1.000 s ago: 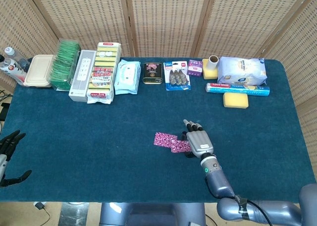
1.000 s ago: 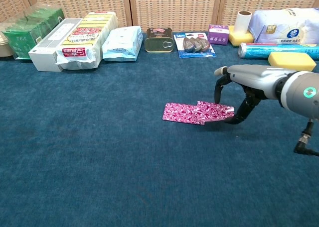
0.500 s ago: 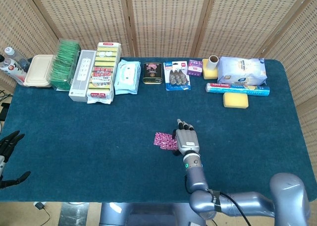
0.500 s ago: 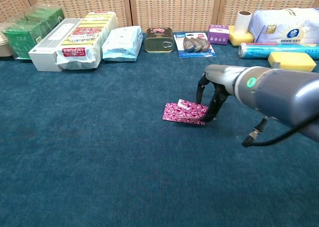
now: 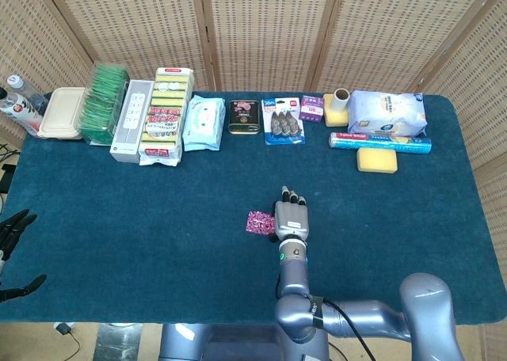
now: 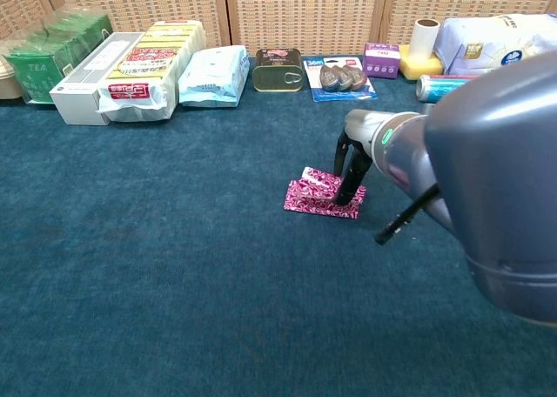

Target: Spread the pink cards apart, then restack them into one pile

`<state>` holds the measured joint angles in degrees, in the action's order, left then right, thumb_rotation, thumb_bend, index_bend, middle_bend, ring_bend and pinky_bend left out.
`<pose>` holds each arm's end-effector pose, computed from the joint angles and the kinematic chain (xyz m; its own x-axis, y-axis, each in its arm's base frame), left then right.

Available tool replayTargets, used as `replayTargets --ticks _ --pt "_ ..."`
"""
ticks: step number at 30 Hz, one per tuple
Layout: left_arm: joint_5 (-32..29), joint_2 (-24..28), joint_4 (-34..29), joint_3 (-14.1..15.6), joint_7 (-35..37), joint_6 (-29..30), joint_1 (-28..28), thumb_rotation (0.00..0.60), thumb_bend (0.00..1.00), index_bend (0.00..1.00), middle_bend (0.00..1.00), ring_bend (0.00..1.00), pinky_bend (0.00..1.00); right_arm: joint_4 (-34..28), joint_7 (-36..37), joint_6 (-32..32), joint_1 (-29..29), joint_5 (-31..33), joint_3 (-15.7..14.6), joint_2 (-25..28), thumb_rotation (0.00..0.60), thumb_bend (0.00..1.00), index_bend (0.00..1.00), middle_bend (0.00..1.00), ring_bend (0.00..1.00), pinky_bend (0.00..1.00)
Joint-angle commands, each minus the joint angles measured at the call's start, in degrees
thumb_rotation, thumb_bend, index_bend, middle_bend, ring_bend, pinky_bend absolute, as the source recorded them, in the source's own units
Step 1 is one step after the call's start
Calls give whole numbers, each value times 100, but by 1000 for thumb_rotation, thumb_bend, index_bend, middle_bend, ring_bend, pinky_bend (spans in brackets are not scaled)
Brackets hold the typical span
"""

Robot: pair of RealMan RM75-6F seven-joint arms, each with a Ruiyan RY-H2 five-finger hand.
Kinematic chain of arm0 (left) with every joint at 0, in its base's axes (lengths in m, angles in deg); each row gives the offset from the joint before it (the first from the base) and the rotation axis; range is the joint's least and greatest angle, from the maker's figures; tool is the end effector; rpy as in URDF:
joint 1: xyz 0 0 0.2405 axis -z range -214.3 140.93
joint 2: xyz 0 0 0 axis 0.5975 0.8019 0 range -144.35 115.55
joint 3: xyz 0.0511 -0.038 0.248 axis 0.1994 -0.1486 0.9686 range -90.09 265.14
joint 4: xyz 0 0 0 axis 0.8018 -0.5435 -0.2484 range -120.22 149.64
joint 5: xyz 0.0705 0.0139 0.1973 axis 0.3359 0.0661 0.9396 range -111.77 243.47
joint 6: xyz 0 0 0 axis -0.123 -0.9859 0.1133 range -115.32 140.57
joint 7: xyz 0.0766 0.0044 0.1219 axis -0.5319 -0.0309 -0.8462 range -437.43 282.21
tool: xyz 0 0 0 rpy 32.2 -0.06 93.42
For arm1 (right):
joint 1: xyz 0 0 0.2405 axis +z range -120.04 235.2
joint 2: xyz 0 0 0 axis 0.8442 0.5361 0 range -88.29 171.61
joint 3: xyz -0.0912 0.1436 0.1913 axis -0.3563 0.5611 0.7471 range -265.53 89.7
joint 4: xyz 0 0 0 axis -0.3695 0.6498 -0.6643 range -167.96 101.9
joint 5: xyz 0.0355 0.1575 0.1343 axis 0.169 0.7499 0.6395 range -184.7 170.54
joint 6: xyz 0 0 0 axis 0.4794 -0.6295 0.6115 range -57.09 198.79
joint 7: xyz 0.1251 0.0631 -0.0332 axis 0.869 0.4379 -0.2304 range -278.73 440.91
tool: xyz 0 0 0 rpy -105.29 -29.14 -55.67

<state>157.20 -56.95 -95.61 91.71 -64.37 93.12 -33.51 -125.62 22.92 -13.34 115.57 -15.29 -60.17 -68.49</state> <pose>-0.2765 0.1413 0.2129 0.2389 0.2128 0.9474 0.9696 0.0014 -0.2448 -0.0509 -0.3181 -0.0758 0.2936 -0.4841 0.8242 -0.9036 0.1406 0.4045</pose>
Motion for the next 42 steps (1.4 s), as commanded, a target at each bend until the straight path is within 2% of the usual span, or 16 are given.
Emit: replayTargets --ticks 1,13,29,42 --pt "22 4 5 9 16 5 -2 600 209 0 0 0 63 4 -94 -49 50 122 99 -64 600 324 436 0 0 79" --pt "83 33 81 29 196 81 -27 600 209 0 0 0 63 450 -348 -64 195 110 92 -319 600 324 437 0 0 75" --pt "130 58 172 53 380 127 -41 600 209 0 0 0 63 768 -534 -12 274 59 253 -572 600 324 434 0 0 75" --pt "122 53 166 55 367 143 -47 600 209 0 0 0 62 582 -714 25 181 34 214 -470 600 324 315 0 0 74"
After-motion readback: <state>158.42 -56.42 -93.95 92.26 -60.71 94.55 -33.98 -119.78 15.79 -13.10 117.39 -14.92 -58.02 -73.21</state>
